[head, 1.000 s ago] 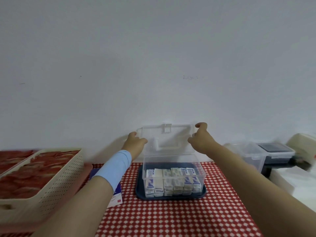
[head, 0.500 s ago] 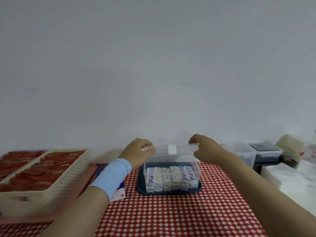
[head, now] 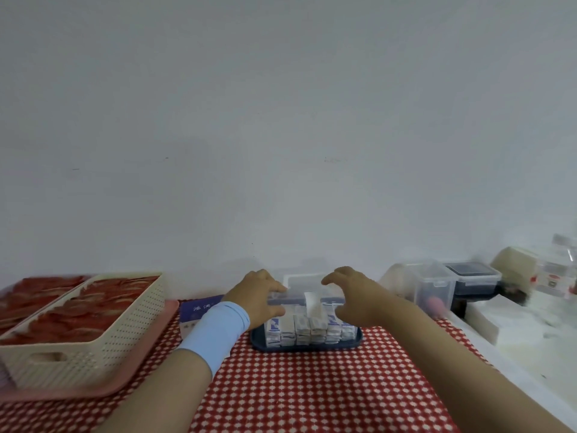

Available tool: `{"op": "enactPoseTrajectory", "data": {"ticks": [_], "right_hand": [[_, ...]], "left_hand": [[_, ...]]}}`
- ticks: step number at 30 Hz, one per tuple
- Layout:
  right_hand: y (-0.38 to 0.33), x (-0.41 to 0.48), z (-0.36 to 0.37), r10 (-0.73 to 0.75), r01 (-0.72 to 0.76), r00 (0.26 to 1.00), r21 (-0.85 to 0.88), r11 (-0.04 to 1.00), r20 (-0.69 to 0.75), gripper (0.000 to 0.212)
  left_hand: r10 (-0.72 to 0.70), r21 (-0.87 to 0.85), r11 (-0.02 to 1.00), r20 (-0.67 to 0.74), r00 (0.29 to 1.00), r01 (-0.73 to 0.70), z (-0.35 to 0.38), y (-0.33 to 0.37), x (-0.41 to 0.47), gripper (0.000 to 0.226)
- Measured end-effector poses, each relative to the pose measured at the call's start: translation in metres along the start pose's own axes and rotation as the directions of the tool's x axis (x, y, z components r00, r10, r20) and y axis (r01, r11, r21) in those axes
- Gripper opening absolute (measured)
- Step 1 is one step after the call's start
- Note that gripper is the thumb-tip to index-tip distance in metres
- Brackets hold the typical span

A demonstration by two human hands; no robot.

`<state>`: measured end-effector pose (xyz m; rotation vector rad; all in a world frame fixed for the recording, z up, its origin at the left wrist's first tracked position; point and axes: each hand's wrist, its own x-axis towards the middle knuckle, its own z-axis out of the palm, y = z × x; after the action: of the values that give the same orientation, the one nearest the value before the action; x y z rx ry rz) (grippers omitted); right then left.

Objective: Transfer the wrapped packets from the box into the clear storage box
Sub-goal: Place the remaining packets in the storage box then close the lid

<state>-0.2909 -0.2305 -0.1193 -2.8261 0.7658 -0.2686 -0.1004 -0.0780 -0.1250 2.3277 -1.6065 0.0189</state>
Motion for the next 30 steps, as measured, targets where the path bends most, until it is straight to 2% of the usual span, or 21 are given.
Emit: {"op": "enactPoseTrajectory", "data": {"ticks": [5, 11, 18, 23, 25, 27, 30], "right_hand": [[-0.017, 0.012, 0.005, -0.093, 0.093, 0.995, 0.010, 0.996, 0.024, 0.057], [-0.019, 0.017, 0.016, -0.098, 0.083, 0.989, -0.132, 0.988, -0.111, 0.060], [-0.025, 0.014, 0.021, -0.117, 0.090, 0.985, -0.201, 0.975, -0.125, 0.059], [-0.040, 0.015, 0.010, -0.035, 0.029, 0.999, -0.213, 0.977, -0.021, 0.069], [-0.057, 0.017, 0.005, -0.023, 0.013, 0.999, -0.189, 0.982, -0.049, 0.072], [-0.080, 0.020, 0.002, -0.085, 0.066, 0.987, -0.144, 0.987, -0.137, 0.061], [-0.122, 0.028, 0.005, -0.181, 0.185, 0.975, 0.023, 0.982, -0.128, 0.040]], "left_hand": [[0.002, 0.074, 0.997, 0.005, 1.000, -0.002, 0.002, 0.013, 0.006, 0.056], [-0.013, 0.167, 0.986, -0.028, 1.000, 0.018, 0.003, 0.018, 0.011, 0.049], [-0.027, 0.115, 0.993, -0.061, 0.998, 0.034, 0.003, 0.019, 0.008, 0.049], [-0.028, -0.011, 1.000, 0.028, 0.999, 0.029, -0.008, 0.016, -0.004, 0.052], [-0.041, -0.047, 0.998, -0.025, 0.999, 0.040, -0.022, 0.008, -0.015, 0.045], [-0.086, -0.024, 0.996, -0.087, 0.992, 0.084, -0.039, -0.009, -0.029, 0.040], [-0.197, 0.046, 0.978, -0.092, 0.976, 0.202, -0.059, -0.042, -0.052, 0.056]]}}
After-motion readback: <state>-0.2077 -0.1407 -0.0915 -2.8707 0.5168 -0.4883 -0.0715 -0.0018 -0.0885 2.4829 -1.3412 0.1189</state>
